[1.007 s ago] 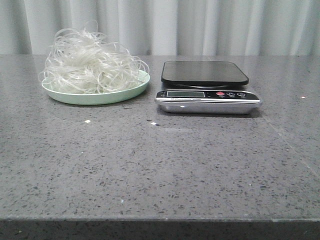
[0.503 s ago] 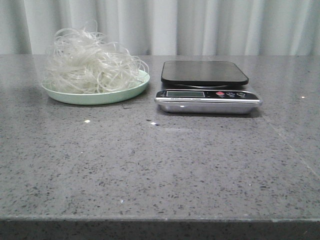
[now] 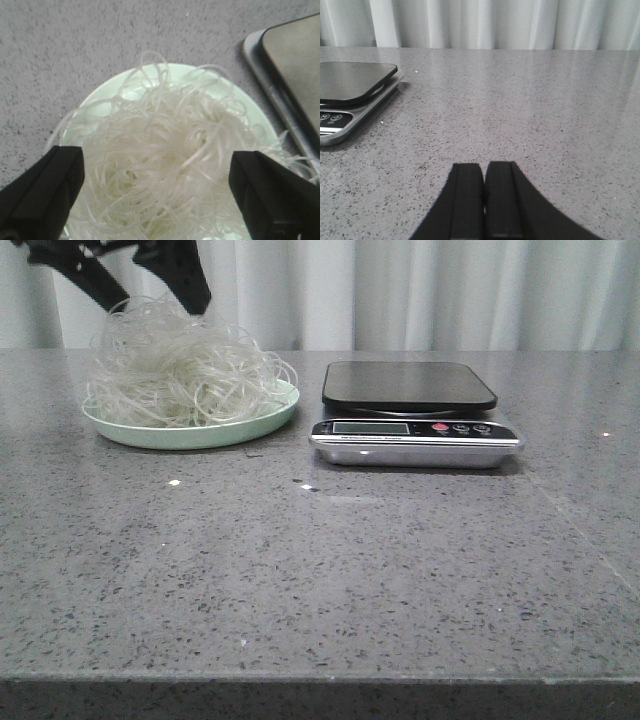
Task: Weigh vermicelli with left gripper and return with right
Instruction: 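Lower the left gripper into the vermicelli pile and close on it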
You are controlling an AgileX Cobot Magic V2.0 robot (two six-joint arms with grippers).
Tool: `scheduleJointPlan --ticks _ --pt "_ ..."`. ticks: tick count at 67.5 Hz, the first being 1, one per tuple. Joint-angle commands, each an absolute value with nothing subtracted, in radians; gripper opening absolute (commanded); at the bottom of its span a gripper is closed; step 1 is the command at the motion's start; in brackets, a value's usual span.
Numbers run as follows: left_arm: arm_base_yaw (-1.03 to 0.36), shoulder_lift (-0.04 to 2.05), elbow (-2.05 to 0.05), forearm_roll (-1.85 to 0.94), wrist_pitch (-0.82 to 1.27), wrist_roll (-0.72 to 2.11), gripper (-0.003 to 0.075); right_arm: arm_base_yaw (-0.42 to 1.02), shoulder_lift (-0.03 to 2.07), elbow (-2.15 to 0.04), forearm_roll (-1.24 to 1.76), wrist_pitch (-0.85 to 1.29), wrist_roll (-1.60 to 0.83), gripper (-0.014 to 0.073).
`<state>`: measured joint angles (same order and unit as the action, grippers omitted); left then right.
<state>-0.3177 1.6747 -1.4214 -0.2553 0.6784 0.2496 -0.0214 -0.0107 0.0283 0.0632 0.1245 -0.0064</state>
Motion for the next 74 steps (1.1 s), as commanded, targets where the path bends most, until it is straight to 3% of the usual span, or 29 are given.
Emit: scheduleJointPlan --ticks 1,19,29,35,53,74 --pt "-0.327 1.657 -1.458 -0.286 0.633 0.248 0.0642 -0.021 -0.026 0.020 0.065 0.039 -0.008 0.0151" --pt "-0.327 1.727 -1.456 -0.319 0.639 0.248 0.0636 -0.021 -0.026 0.020 0.065 0.039 -0.008 0.0151" --pt "-0.327 1.751 -1.456 -0.326 0.669 0.248 0.0585 -0.021 -0.026 0.020 0.065 0.039 -0.008 0.0151" --pt "-0.327 1.755 -1.456 -0.326 0.683 0.248 0.0519 -0.021 -0.026 0.020 0.065 0.039 -0.008 0.0151" --pt "-0.327 1.755 -1.458 -0.326 0.694 0.248 0.0131 -0.021 -0.026 0.020 0.065 0.039 -0.008 0.0151" --pt "-0.327 1.738 -1.522 -0.326 0.790 0.248 0.0139 -0.021 -0.026 0.020 0.065 0.039 -0.008 0.0151"
